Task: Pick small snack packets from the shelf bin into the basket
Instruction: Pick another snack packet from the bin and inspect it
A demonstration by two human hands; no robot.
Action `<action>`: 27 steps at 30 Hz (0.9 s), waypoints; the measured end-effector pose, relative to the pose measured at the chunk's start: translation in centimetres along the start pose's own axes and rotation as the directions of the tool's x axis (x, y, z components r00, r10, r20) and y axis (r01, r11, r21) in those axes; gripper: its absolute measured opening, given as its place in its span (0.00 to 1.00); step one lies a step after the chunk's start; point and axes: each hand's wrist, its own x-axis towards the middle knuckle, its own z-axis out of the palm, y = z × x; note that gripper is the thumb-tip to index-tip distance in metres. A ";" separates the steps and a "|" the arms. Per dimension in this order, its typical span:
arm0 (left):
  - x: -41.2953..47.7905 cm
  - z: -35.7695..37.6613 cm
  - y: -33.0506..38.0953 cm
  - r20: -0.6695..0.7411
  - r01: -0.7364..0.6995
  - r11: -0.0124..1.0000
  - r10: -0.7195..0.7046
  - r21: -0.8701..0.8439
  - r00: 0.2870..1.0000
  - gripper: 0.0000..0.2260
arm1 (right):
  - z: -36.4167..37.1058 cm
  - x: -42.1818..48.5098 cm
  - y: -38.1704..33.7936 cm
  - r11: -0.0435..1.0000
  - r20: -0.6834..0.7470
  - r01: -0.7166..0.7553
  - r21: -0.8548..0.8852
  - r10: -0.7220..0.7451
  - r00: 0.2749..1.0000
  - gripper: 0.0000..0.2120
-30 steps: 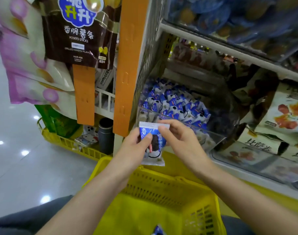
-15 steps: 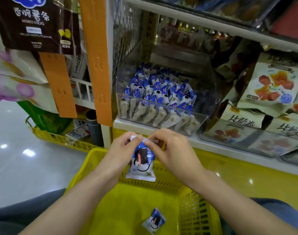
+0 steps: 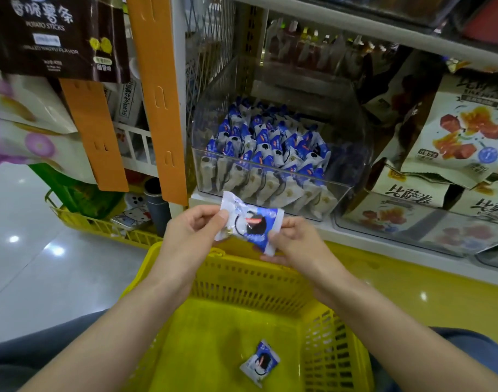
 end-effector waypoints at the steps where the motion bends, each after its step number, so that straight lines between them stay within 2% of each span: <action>1: 0.1 0.0 0.0 -0.013 -0.056 0.997 0.057 0.045 0.998 0.04 | 0.1 -0.1 0.2 0.992 0.030 -0.010 -0.128 0.014 0.999 0.10; 3: 0.2 -0.2 0.0 -0.009 -0.176 0.969 0.180 0.175 0.984 0.06 | 0.5 -0.2 0.5 0.919 0.074 0.034 -0.393 -0.006 0.997 0.22; 5: 0.2 -0.3 0.1 0.038 -0.253 0.923 0.254 0.289 0.967 0.07 | 0.8 -0.5 0.7 0.841 0.084 0.151 -0.520 -0.125 0.989 0.29; 6: 0.2 -0.3 0.1 0.065 -0.281 0.904 0.275 0.323 0.959 0.07 | 0.9 -0.6 0.7 0.829 0.088 0.213 -0.518 -0.196 0.977 0.28; 8: 0.0 -0.3 0.2 0.114 -0.321 0.879 0.300 0.353 0.947 0.09 | 1.2 -0.8 0.5 0.849 0.103 0.315 -0.424 -0.301 0.948 0.18; 11: -0.5 -0.1 0.3 0.165 -0.339 0.876 0.298 0.343 0.940 0.08 | 1.3 -0.8 0.5 0.849 0.102 0.396 -0.350 -0.386 0.917 0.05; 14: -0.5 0.2 0.1 0.143 -0.249 0.934 0.218 0.257 0.965 0.05 | 1.0 -0.4 0.6 0.885 0.044 0.384 -0.265 -0.386 0.921 0.02; 16: -0.4 0.3 0.1 0.143 -0.210 0.951 0.181 0.227 0.973 0.03 | 1.0 -0.2 0.6 0.914 0.018 0.355 -0.197 -0.358 0.933 0.04; 19: -0.5 0.2 0.1 0.152 -0.218 0.946 0.185 0.242 0.971 0.05 | 1.0 -0.4 0.8 0.908 0.063 0.367 -0.203 -0.362 0.930 0.03; 22: -0.5 0.1 0.0 0.169 -0.211 0.943 0.171 0.258 0.971 0.07 | 0.9 -0.9 1.0 0.792 0.085 0.467 -0.393 -0.475 0.876 0.03; 25: -0.4 0.2 0.0 0.177 -0.143 0.965 0.105 0.218 0.979 0.08 | 0.6 -1.1 0.8 0.528 0.144 0.565 -0.634 -0.638 0.757 0.06; 27: -0.4 0.2 0.0 0.181 -0.115 0.971 0.077 0.211 0.981 0.07 | 0.5 -1.1 0.6 0.385 0.199 0.591 -0.709 -0.694 0.692 0.05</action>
